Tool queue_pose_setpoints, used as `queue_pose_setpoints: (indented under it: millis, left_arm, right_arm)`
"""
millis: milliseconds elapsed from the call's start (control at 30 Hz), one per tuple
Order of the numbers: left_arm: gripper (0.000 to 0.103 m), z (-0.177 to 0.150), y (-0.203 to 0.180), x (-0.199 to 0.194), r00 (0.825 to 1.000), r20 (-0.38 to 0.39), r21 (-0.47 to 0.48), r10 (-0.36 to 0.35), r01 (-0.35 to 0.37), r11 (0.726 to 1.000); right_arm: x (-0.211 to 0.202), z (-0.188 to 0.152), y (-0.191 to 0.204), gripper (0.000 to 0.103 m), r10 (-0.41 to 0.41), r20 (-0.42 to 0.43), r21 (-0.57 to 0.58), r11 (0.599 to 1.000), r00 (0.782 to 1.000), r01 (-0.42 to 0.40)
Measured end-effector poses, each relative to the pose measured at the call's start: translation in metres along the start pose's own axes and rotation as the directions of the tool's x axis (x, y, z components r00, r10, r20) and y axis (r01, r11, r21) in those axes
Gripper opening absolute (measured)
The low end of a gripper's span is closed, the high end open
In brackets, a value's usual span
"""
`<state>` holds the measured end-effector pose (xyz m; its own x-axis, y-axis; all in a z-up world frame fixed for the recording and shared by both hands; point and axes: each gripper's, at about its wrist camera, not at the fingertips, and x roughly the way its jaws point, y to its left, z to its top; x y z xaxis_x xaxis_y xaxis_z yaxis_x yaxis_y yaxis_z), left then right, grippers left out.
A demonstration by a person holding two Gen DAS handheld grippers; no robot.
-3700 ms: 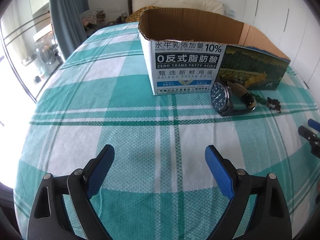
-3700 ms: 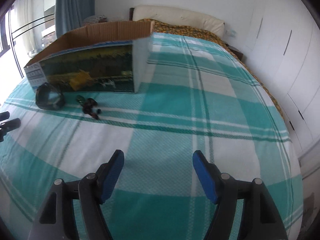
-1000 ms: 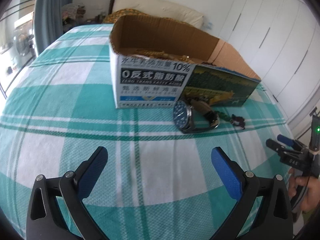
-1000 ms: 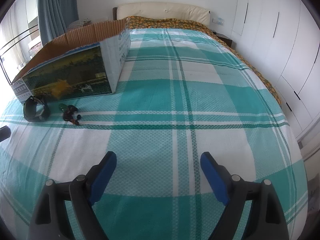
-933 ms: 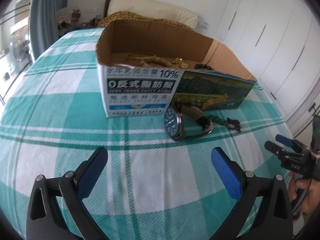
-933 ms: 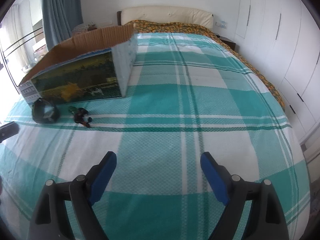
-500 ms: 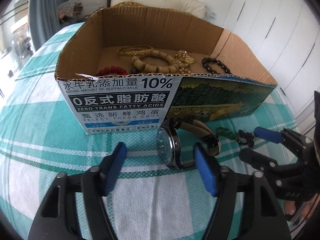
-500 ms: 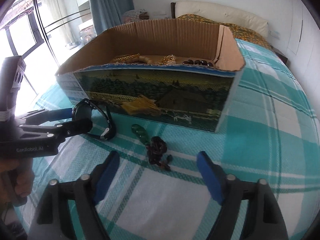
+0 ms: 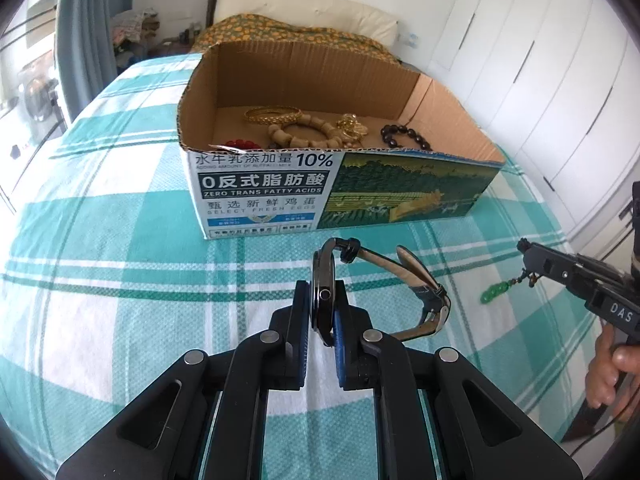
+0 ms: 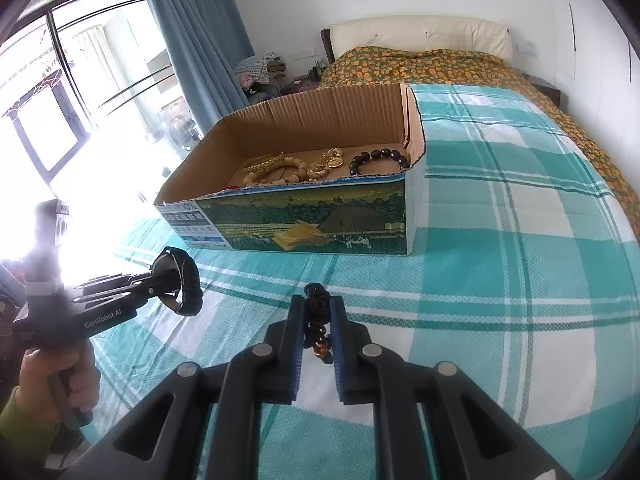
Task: Organize jewelry
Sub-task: 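Carry wristwatch and jade pendant into the box and open both tools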
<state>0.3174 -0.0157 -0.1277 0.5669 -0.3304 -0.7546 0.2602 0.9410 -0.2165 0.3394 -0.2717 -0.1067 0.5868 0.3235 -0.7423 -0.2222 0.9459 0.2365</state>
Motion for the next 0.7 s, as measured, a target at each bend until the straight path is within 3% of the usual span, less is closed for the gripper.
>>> queue_pose_setpoints:
  millis: [333,700]
  left_arm:
    - [0.009,0.002,0.0,-0.037,1.0,0.02,0.005,-0.001,0.001,1.0]
    - [0.009,0.025,-0.002,-0.06,0.998,0.064,0.002,-0.014,0.014,1.0]
  right_arm:
    - [-0.048,-0.012,0.024,0.013,0.019,0.036,-0.047,0.999,0.999,-0.017]
    - [-0.06,0.002,0.036,0.013,0.063,0.057,-0.056,0.997,0.996,-0.06]
